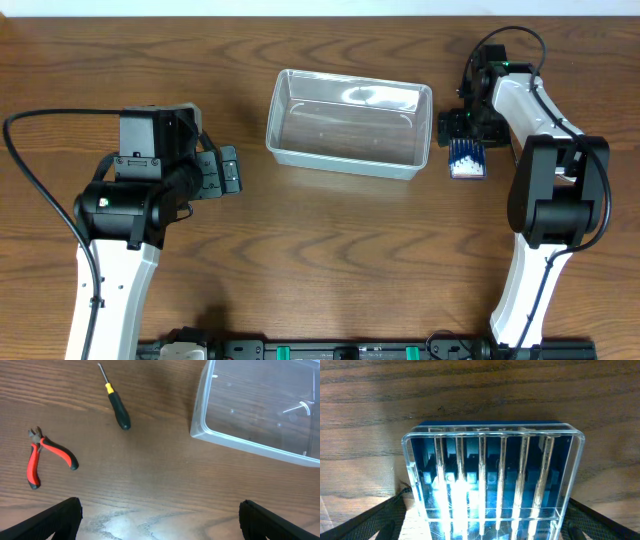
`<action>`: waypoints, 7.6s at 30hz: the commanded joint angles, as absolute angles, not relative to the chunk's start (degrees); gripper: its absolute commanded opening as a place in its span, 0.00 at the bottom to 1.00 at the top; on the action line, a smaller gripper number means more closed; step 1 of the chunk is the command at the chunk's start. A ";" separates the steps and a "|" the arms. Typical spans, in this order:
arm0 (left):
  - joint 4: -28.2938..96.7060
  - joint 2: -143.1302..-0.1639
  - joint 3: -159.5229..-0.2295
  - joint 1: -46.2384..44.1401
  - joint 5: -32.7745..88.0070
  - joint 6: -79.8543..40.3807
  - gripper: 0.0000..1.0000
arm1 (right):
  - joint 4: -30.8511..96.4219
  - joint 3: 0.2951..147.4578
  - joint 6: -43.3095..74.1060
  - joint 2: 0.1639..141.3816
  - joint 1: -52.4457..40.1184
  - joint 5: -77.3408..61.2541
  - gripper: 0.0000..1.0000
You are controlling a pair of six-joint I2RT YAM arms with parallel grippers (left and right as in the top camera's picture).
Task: Pack container
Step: 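Lower the right gripper and grasp the blue screwdriver set case, then carry the case with the right gripper into the clear container, then release the case and move the right gripper to the chrome wrench, then grasp the chrome wrench with the right gripper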
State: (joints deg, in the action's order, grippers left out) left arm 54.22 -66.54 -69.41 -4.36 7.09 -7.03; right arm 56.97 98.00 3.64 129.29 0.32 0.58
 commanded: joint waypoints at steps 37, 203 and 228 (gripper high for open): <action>54.63 -66.57 -70.41 -4.54 6.39 -6.09 0.98 | 57.19 97.25 3.81 132.90 0.34 0.99 0.46; 54.81 -66.57 -70.41 -4.54 6.42 -6.11 0.98 | 42.85 78.83 -26.09 119.42 13.52 -2.00 0.99; 56.16 -66.57 -70.41 -4.54 6.42 -6.09 0.98 | 44.77 78.56 -23.79 120.05 14.61 -2.00 0.40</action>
